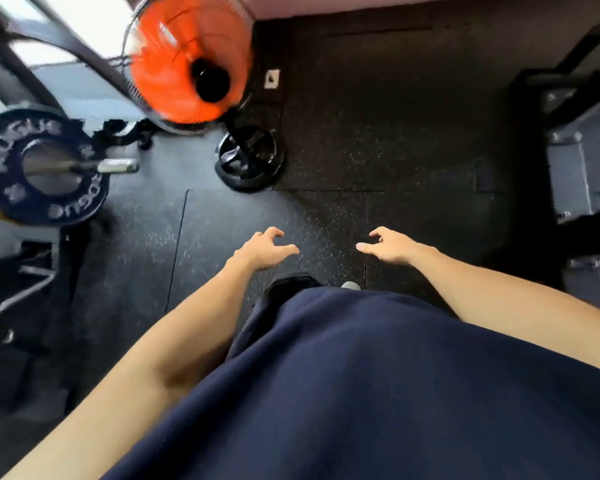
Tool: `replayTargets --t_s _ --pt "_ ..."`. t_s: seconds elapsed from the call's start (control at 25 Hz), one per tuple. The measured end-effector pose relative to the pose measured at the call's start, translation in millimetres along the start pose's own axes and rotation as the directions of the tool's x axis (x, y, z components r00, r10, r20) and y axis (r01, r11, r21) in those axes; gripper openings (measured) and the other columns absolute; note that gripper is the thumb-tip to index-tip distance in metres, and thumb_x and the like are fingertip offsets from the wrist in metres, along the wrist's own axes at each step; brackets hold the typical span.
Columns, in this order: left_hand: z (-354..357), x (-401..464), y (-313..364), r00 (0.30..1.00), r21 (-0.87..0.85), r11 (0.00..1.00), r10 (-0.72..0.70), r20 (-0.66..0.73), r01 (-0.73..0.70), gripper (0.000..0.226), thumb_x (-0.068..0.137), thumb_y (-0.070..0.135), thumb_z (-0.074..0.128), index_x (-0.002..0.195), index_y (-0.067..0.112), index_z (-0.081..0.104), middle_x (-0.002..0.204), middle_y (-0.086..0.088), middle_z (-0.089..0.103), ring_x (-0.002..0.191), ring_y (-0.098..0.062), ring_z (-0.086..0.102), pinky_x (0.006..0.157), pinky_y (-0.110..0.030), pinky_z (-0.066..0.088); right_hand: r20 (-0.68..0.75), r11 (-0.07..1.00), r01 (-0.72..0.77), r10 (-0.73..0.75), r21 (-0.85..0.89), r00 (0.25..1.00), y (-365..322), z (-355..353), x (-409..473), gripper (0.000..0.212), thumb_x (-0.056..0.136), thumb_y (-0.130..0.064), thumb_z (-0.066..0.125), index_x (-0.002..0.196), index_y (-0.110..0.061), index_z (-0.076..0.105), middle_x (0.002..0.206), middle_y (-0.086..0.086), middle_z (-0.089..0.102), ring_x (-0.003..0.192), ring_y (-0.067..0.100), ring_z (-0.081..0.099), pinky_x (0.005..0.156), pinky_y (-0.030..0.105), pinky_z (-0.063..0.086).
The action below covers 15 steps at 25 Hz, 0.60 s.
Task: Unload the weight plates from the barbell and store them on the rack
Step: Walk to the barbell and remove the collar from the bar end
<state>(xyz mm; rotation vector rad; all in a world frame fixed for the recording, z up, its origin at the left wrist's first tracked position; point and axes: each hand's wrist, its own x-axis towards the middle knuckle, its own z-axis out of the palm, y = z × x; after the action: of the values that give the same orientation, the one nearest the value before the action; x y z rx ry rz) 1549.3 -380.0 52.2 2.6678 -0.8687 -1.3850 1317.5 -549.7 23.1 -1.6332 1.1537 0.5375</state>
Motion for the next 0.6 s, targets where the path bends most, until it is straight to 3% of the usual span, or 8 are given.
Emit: replayTargets --t_s 0.16,0.32,0.52,0.6 --pt "-46.1 68.3 64.0 0.977 0.257 0.944 0.194 0.085 -0.209 0.088 0.057 0.078 0.053 0.134 0.038 0.041 0.141 -0.009 0.041 0.122 -0.031 0.050 0.107 -0.049 0.037 -0.113 0.960 -0.127 0.159 0.250 0.981 13.4 -19.1 12.4 0.074 0.084 -0.059 0.057 0.144 -0.022 0.034 0.147 0.010 0.041 0.132 0.028 0.042 0.109 0.044 0.034" --pt "-68.2 122.0 137.4 0.900 0.413 0.801 0.356 0.252 -0.433 0.083 0.065 0.074 0.061 0.136 0.035 0.043 0.140 -0.010 0.045 0.126 -0.031 0.048 0.107 -0.047 0.038 -0.186 0.844 -0.206 0.334 0.494 0.924 25.5 -20.2 11.2 0.074 0.083 -0.061 0.057 0.143 -0.023 0.035 0.145 0.009 0.044 0.132 0.027 0.043 0.108 0.041 0.034" --pt "-77.8 152.8 220.4 0.749 0.495 0.566 0.431 0.504 -0.659 0.092 0.056 0.076 0.057 0.137 0.038 0.039 0.144 -0.008 0.042 0.127 -0.031 0.048 0.105 -0.049 0.040 -0.260 0.614 -0.151 0.526 0.775 0.810 14.6 3.7 -2.6 0.076 0.083 -0.059 0.058 0.143 -0.016 0.037 0.140 0.010 0.049 0.122 0.024 0.051 0.094 0.030 0.036" --pt "-76.3 155.1 244.3 0.683 0.517 0.449 0.437 0.585 -0.729 0.092 0.056 0.076 0.056 0.138 0.037 0.038 0.144 -0.008 0.041 0.126 -0.031 0.048 0.105 -0.050 0.040 -0.254 0.526 -0.134 0.598 0.840 0.760 4.6 16.8 -9.3 0.078 0.083 -0.057 0.059 0.144 -0.015 0.035 0.144 0.011 0.044 0.127 0.026 0.047 0.100 0.032 0.035"
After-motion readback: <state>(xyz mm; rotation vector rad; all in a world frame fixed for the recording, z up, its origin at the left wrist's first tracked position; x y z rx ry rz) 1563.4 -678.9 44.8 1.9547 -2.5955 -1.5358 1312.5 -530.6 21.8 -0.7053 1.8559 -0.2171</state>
